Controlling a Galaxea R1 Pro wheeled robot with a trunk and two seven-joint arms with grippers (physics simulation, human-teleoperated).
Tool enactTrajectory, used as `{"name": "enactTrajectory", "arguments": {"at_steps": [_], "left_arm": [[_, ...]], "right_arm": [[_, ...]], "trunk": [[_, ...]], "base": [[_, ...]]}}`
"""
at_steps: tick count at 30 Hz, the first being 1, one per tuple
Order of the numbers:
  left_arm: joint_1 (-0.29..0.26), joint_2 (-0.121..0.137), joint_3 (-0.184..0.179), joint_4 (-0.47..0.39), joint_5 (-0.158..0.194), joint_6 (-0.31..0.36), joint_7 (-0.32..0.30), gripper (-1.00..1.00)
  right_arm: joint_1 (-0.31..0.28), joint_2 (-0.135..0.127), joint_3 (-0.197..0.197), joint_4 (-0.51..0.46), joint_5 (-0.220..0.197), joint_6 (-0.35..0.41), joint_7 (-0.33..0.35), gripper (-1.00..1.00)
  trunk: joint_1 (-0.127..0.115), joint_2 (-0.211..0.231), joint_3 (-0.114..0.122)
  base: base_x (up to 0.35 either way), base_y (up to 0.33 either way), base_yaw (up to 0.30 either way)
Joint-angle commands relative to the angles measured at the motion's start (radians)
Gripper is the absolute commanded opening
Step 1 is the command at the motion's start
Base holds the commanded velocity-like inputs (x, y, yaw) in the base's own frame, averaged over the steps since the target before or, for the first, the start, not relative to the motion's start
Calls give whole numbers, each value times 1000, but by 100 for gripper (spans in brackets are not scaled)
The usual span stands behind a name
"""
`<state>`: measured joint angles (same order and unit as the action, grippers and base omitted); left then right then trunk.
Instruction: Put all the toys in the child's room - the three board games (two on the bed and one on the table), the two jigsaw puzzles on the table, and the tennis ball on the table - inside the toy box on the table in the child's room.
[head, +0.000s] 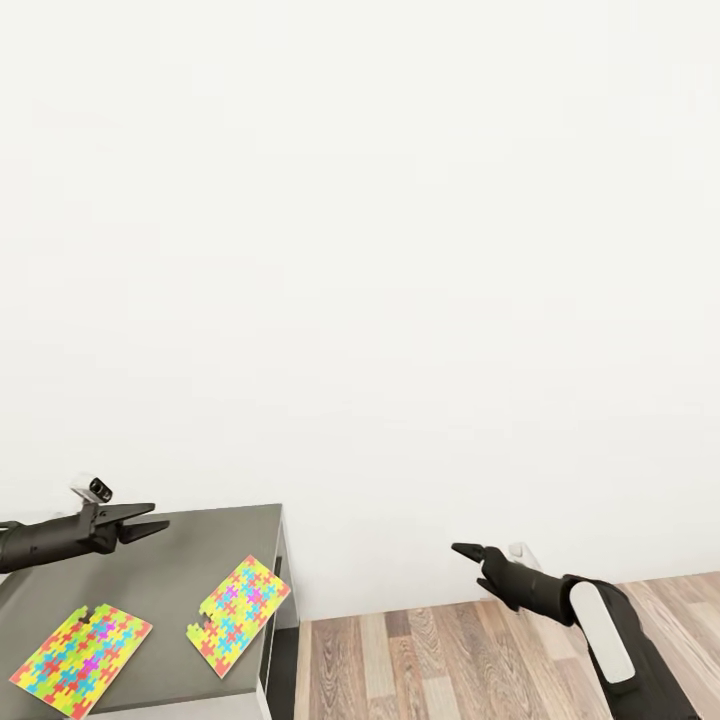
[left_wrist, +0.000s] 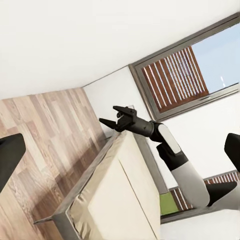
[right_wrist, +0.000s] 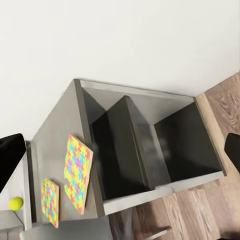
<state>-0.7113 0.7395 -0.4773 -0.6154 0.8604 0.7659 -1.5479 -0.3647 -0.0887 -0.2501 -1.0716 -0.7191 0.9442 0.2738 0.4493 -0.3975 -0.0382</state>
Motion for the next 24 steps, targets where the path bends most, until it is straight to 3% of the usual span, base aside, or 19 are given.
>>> {"name": "enactTrajectory", "arguments": {"at_steps": [1, 11, 24], "left_arm": [[-2, 1, -7, 0, 5, 10, -4, 100], [-2, -2, -7, 0, 5, 11, -4, 100], [-2, -2, -7, 1, 5, 11, -4, 100]], "right_arm": [[-5, 1, -2, 5, 11, -1, 9, 100], [-17, 5, 25, 72, 18, -23, 8, 100], [-17, 4, 34, 78, 14, -11, 17, 100]], "trunk": [[1, -3, -2], [1, -3, -2], [1, -3, -2]], "base": [[0, 0, 0], [0, 0, 0], [0, 0, 0]]}}
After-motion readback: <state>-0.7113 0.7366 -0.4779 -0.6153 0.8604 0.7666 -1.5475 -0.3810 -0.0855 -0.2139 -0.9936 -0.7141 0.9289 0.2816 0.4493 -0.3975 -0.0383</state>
